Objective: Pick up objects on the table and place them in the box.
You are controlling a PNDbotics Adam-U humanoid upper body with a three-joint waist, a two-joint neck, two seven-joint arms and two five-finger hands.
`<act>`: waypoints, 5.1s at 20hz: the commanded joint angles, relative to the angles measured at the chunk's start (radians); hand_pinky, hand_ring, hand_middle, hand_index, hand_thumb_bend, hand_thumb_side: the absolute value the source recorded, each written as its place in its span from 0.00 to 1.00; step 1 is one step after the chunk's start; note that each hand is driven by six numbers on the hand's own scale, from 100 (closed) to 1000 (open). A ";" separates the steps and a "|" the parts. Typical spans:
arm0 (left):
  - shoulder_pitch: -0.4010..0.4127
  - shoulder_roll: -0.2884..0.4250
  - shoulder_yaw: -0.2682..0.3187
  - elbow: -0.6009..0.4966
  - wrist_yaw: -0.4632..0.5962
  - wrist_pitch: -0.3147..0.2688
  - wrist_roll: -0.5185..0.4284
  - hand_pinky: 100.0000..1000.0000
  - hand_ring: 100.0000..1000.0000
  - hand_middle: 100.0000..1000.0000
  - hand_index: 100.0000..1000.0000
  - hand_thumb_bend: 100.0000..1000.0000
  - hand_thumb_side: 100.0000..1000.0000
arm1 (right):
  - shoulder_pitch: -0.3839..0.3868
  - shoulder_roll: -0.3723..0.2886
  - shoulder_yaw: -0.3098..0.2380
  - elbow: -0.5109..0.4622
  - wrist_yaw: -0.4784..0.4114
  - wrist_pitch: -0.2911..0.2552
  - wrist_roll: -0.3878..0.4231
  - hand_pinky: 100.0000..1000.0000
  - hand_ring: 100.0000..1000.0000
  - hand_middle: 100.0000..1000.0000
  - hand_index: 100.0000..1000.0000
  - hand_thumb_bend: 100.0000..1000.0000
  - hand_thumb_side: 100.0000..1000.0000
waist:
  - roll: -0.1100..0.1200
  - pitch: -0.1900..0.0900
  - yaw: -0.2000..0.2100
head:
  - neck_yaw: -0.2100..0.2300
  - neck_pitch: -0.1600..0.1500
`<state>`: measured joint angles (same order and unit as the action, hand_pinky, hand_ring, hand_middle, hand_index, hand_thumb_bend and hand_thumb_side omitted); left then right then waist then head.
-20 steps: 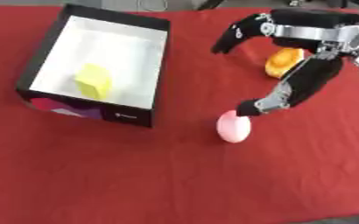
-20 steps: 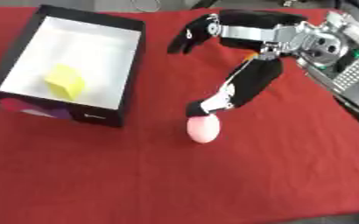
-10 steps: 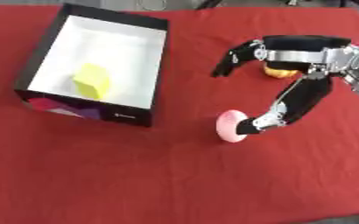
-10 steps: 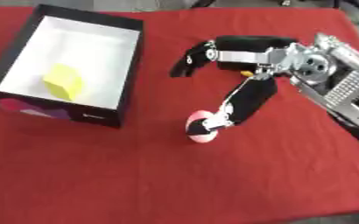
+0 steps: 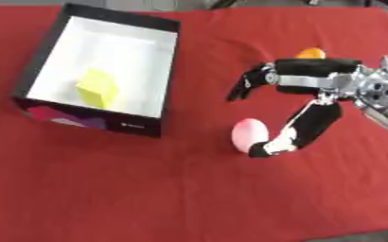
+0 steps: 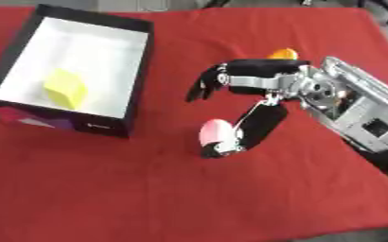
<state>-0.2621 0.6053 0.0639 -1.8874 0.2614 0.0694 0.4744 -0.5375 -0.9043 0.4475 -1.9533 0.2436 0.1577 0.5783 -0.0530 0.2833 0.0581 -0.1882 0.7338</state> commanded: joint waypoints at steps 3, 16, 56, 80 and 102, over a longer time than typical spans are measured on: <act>-0.002 0.010 0.001 -0.012 -0.005 0.002 -0.001 0.82 0.66 0.73 0.82 0.79 0.56 | -0.009 0.000 0.006 0.044 0.054 -0.018 -0.013 0.86 0.78 0.75 0.81 0.46 0.35 | 0.003 0.001 0.002 | -0.009 -0.017; 0.001 0.003 0.003 -0.013 -0.010 0.000 0.003 0.82 0.66 0.73 0.82 0.79 0.55 | 0.007 -0.004 0.018 0.159 0.155 -0.070 -0.023 0.84 0.77 0.74 0.81 0.43 0.33 | 0.006 0.008 0.003 | -0.012 -0.022; 0.013 -0.008 0.010 -0.022 -0.014 -0.004 0.026 0.81 0.65 0.71 0.80 0.79 0.55 | -0.047 0.023 0.055 0.119 0.283 -0.177 -0.147 0.68 0.48 0.43 0.52 0.32 0.00 | -0.005 0.003 0.011 | -0.020 -0.011; 0.015 0.000 0.021 -0.032 -0.009 -0.011 0.043 0.81 0.65 0.71 0.80 0.80 0.55 | -0.466 0.237 -0.098 0.047 0.142 -0.080 -0.178 0.70 0.50 0.44 0.52 0.29 0.00 | 0.004 -0.017 0.011 | -0.055 -0.014; -0.046 0.021 0.090 -0.079 0.009 -0.058 0.156 0.82 0.67 0.72 0.80 0.79 0.54 | -0.655 0.813 -0.077 0.903 0.732 -0.329 -0.314 0.69 0.49 0.44 0.51 0.32 0.00 | 0.011 -0.002 0.097 | -0.158 -0.026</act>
<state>-0.2973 0.5905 0.1397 -1.9467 0.2641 0.0121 0.6264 -1.1749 -0.1002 0.3764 -1.0656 0.9532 -0.1567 0.2656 -0.0527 0.2968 0.1531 -0.3413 0.7221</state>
